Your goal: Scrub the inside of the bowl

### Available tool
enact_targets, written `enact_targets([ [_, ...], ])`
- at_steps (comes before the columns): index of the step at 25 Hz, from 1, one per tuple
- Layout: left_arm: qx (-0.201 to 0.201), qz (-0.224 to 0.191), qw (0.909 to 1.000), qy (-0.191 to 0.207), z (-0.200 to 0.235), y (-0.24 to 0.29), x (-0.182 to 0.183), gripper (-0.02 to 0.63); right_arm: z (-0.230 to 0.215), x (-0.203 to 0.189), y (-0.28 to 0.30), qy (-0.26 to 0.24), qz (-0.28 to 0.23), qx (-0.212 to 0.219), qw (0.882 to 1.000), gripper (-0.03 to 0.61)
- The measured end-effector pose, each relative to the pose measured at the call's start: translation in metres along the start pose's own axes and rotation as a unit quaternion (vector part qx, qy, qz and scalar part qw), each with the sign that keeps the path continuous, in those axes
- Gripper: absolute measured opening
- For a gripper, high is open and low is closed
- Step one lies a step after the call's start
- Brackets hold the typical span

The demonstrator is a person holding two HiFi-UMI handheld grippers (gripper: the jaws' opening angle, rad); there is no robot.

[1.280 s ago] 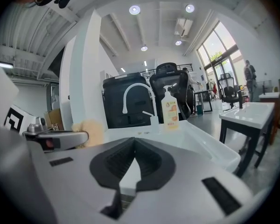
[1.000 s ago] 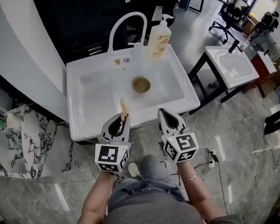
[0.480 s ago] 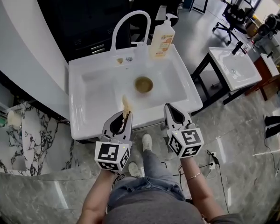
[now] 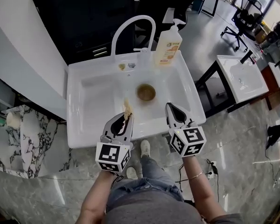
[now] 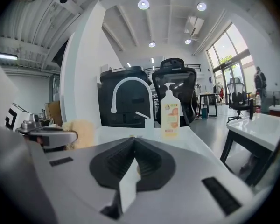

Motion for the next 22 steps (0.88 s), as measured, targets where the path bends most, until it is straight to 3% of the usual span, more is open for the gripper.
enact_targets([
  [11, 0.029, 0.015, 0.9992, -0.021, 0.035, 0.068, 0.002, 0.046, -0.032, -0.005, 0.092, -0.028, 0.053, 0.051, 0.997, 0.011],
  [22, 0.074, 0.045, 0.9955, -0.039, 0.065, 0.11, -0.009, 0.046, -0.049, -0.042, 0.182, -0.08, 0.15, 0.095, 0.981, 0.011],
])
Point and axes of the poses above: the fingertips, and each gripper's own axes: y forward along the fingers, z to its left, x out of its top, the point moved 4 cm from there along -y, backward along the fingers, and after that the axes turned 14 degrees about -x, right-handed, at the moved point
